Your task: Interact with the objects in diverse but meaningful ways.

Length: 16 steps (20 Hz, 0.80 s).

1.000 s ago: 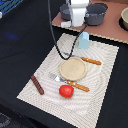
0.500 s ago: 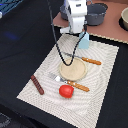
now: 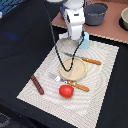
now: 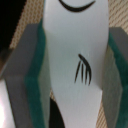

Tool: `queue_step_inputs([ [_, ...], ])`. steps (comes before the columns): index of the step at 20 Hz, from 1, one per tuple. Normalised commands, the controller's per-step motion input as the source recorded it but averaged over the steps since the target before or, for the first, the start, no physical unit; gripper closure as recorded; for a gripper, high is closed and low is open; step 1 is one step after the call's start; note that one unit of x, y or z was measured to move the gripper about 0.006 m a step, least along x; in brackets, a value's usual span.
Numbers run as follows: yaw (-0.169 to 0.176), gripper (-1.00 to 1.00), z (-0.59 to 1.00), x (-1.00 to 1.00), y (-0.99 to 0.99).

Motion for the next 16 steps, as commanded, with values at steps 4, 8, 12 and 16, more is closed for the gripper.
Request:
queue_step_inputs([
  [4,0.023,-1.0,-0.23,-0.17,-0.06],
  [8,0.001,-1.0,0.23,-0.2,-0.06],
  [12,-0.024,-1.0,0.88,-0.16,-0.02],
  [16,-0.005,-1.0,0.83,-0.19,-0.01],
])
